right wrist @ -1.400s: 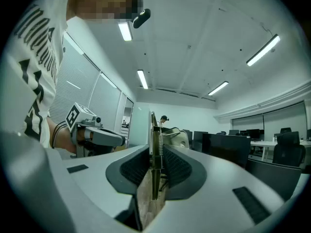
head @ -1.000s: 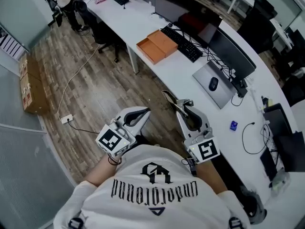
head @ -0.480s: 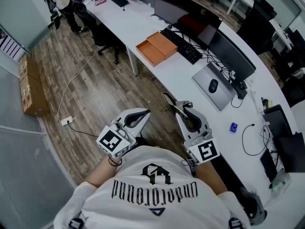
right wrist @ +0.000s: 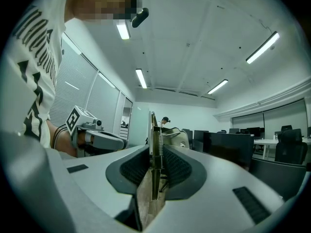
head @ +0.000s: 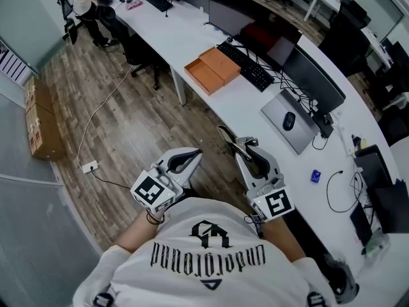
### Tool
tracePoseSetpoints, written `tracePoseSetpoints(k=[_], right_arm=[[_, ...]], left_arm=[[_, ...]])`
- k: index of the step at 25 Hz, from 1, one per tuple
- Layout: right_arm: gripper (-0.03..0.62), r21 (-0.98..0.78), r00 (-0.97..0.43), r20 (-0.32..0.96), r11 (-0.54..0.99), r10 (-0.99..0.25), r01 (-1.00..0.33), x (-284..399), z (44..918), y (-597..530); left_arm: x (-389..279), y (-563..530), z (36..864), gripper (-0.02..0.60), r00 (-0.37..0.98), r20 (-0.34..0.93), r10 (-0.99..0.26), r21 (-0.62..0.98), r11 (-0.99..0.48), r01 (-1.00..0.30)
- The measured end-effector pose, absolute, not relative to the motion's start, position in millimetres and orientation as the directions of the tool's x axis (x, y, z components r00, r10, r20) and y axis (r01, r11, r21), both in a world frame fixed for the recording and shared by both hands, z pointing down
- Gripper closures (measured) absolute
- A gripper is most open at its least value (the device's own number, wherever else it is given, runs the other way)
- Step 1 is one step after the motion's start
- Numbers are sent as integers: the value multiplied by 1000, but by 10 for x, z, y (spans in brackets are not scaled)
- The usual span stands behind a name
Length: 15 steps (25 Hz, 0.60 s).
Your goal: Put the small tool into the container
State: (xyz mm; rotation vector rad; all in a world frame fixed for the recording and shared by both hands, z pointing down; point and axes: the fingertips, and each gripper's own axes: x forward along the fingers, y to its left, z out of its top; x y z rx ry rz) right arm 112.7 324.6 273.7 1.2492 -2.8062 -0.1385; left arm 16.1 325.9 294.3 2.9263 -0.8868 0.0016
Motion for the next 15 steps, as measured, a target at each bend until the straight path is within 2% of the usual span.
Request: tracePoseSetpoints(k=[15], right_arm=[[507, 117, -663, 36, 662, -748, -740, 252, 2655, 2258]], left_arm=[[-698, 2290, 2847, 568, 847, 22, -531, 73, -844, -531]])
